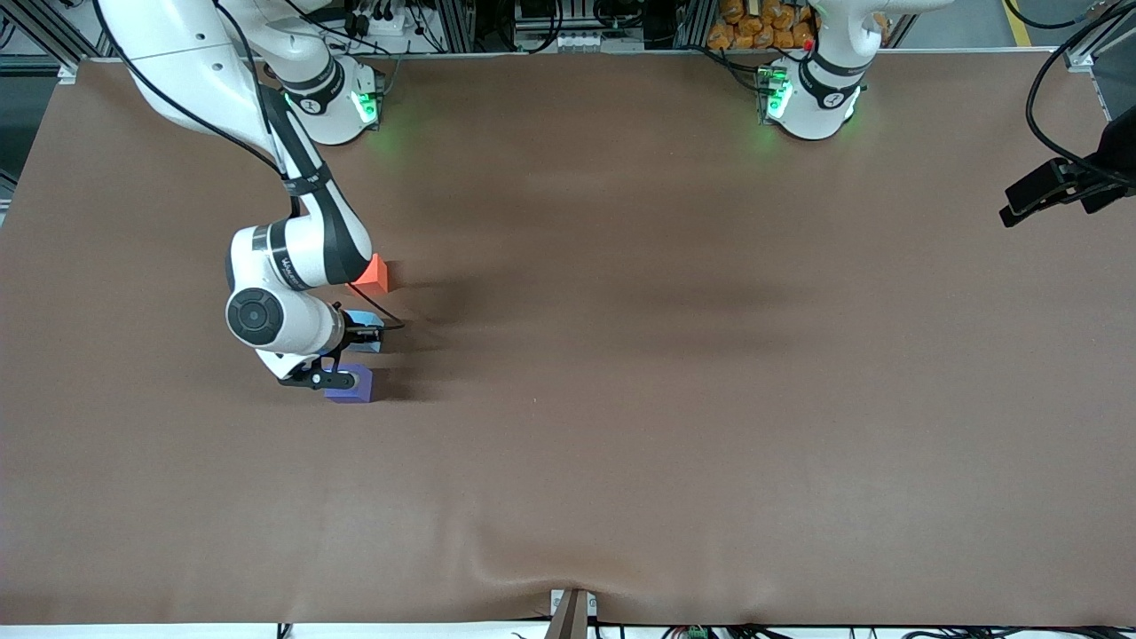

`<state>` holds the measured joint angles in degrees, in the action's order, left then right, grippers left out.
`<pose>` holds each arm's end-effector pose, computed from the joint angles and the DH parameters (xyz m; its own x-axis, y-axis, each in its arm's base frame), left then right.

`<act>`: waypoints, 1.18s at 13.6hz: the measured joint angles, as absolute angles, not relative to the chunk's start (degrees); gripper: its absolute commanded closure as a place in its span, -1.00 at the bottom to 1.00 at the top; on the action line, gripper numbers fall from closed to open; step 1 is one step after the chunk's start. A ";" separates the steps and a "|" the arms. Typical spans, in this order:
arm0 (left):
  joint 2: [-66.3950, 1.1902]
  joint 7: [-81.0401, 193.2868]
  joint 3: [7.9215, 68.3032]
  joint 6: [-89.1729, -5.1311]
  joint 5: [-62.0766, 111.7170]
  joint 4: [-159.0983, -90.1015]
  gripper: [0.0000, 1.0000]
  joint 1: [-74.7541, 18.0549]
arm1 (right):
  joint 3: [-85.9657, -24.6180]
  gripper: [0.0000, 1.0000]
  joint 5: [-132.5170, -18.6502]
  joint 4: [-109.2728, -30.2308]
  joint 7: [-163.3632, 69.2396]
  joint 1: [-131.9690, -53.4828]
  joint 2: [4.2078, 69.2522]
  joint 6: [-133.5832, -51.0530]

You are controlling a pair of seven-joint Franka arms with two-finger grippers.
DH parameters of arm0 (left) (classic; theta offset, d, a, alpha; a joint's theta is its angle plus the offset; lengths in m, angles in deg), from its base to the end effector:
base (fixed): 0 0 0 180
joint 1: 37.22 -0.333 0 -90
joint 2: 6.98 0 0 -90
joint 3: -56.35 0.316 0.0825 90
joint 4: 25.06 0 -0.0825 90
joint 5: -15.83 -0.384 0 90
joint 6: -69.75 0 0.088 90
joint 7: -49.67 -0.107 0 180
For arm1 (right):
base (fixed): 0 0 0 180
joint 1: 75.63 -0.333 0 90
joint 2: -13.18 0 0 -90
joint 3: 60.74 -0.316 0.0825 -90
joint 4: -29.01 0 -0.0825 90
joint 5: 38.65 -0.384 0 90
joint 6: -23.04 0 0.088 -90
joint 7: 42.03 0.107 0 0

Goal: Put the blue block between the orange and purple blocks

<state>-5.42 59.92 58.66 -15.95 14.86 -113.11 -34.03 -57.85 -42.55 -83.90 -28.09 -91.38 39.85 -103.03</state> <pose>0.5386 -0.0060 0.6488 0.9864 0.1640 -0.0108 0.1638 -0.9863 -0.0180 0.5726 0.1337 0.2152 0.9707 -0.0651 -0.2314 -0.0585 -0.9977 0.0352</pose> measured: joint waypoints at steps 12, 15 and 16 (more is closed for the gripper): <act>-5.62 59.89 57.61 -18.19 14.85 -113.74 -1.00 -33.77 | -57.75 -1.00 -42.51 -85.79 -28.12 -89.97 39.86 -105.74; -5.62 59.89 57.61 -18.69 14.85 -113.76 -1.00 -33.77 | -57.73 -1.00 -42.35 -84.67 -29.41 -88.53 35.78 -105.34; -5.63 59.89 57.61 -18.73 14.85 -113.78 -1.00 -33.76 | -57.73 -1.00 -42.31 -84.24 -30.18 -87.97 33.52 -104.09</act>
<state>-5.63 59.89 57.61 -18.73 14.85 -113.78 -33.76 -57.73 -42.31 -84.24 -30.18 -87.97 33.52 -104.09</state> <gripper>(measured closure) 0.000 0.000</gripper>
